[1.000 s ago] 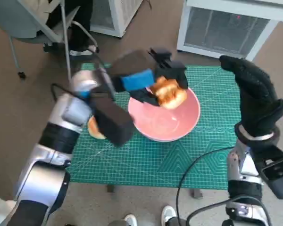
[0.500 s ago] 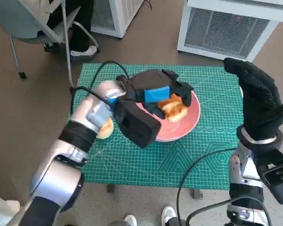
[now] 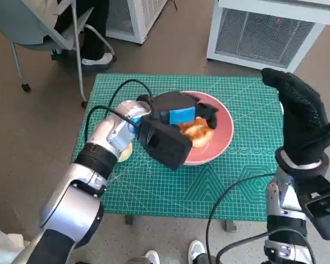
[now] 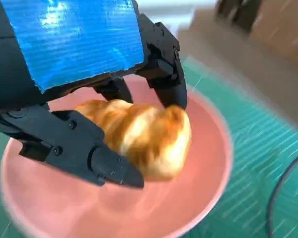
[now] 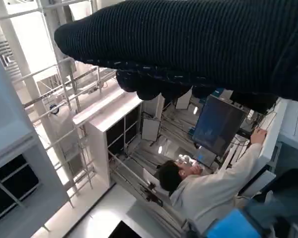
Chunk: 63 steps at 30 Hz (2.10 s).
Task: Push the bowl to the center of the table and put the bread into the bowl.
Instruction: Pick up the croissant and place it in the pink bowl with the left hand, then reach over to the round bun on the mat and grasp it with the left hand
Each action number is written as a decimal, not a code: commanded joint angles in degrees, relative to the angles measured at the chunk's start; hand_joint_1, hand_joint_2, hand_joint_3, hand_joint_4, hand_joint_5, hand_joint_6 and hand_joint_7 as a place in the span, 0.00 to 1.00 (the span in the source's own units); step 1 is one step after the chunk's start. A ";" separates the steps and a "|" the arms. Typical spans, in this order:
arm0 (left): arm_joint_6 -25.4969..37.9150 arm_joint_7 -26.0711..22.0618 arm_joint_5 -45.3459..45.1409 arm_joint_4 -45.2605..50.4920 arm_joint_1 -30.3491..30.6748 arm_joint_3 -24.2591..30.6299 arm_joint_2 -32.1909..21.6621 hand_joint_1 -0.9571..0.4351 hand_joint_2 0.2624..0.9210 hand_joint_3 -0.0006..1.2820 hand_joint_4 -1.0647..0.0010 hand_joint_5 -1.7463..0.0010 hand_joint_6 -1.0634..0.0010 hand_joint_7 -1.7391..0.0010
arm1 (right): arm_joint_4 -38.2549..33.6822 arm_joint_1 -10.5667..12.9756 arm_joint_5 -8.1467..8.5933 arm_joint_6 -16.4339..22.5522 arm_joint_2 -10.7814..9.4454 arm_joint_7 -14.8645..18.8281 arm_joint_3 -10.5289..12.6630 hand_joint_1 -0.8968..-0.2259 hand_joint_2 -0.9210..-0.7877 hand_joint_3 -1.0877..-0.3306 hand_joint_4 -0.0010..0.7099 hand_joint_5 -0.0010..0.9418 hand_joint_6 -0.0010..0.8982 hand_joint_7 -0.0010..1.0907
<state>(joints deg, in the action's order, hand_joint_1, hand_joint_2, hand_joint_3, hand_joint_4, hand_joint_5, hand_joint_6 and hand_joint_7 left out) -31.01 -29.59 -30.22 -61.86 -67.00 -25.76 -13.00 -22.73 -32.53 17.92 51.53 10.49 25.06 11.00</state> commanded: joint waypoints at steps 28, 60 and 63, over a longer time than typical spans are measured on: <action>1.37 -6.91 15.43 35.24 17.54 16.74 -24.25 0.37 0.96 0.00 0.78 0.99 0.65 0.99 | 0.70 1.39 0.21 -0.87 -1.03 -0.83 -1.46 0.47 0.00 0.43 0.37 0.00 0.00 0.54; 10.75 -10.12 9.77 28.18 23.76 10.98 -25.90 0.42 0.90 0.00 0.76 1.00 0.65 1.00 | -0.80 0.33 2.49 -1.78 -0.62 2.27 -2.44 0.48 0.00 0.42 0.37 0.00 0.00 0.54; 12.57 -11.53 8.54 26.58 22.82 9.39 -25.10 0.44 0.89 0.00 0.76 1.00 0.65 1.00 | -0.91 0.26 2.77 -1.85 -0.50 2.59 -2.36 0.48 0.00 0.42 0.37 0.00 0.00 0.54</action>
<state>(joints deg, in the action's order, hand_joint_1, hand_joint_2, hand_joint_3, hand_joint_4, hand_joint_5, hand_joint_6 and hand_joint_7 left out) -19.88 -39.79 -20.51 -33.86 -42.52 -14.98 -38.90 -22.83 -32.74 20.17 50.30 9.98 26.86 8.68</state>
